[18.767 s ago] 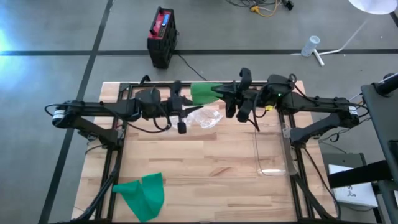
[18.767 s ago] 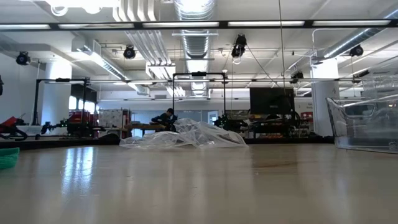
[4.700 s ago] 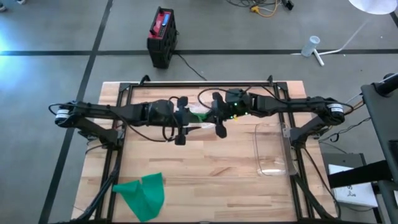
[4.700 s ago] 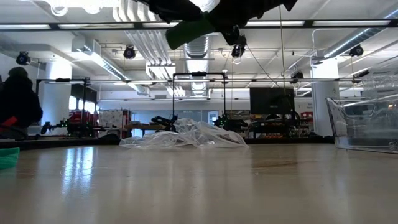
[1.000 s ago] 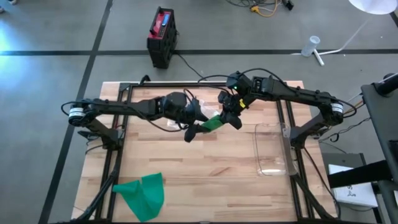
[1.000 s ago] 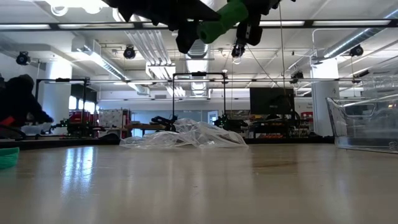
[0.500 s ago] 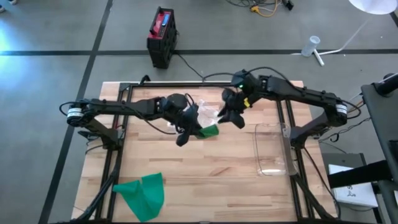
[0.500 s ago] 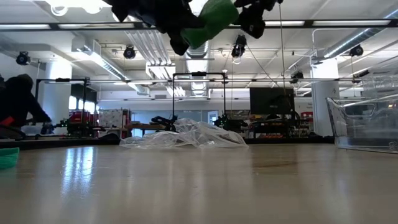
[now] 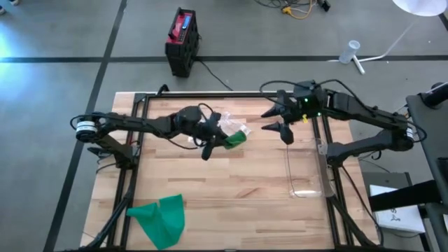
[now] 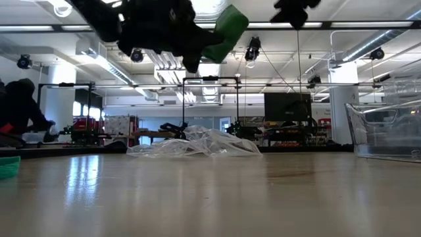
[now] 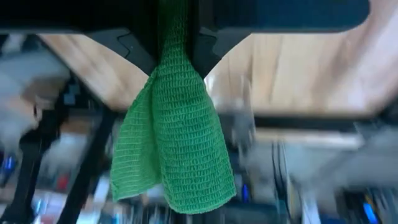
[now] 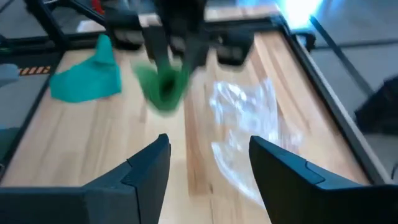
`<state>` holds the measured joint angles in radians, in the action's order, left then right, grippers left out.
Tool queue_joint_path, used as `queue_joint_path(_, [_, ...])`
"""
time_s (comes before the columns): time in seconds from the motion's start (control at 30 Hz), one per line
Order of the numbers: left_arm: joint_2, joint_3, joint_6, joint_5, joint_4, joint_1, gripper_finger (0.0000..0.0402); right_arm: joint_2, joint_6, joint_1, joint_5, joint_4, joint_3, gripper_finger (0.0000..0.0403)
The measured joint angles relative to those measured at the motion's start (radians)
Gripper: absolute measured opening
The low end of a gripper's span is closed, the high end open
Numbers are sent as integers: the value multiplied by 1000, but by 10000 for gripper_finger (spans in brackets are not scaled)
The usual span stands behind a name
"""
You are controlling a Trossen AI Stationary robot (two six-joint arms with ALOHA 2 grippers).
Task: Roll bandage
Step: Roll the green bandage
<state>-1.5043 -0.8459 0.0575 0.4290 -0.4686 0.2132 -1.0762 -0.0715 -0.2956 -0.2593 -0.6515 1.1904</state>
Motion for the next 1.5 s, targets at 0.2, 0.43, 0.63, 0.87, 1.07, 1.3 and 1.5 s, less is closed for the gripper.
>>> queue_joint_path(0.2, [0, 133, 42, -3, -407, 11, 42, 86, 144, -10, -15, 421, -365, 210])
queue_joint_path(0.43, [-4, 116, 42, -4, -403, 11, 44, -46, 254, -10, -65, 1129, -554, 238])
queue_joint_path(0.63, [-4, 67, 44, -28, -341, 11, 47, -136, 211, 28, -104, 1170, -519, 260])
queue_joint_path(0.87, [-5, 35, 30, -155, -252, 9, 45, -194, 186, 63, 0, 1192, -433, 266])
queue_joint_path(1.07, [-6, 23, 23, -196, -253, 5, 45, -234, 188, 64, 22, 1188, -377, 235])
queue_joint_path(1.3, [-13, 23, 21, -212, -255, 3, 45, -311, 239, 64, 34, 1186, -312, 156])
queue_joint_path(1.5, [-8, 23, -35, -220, -229, 3, 47, -326, 254, 58, 34, 1173, -291, 38])
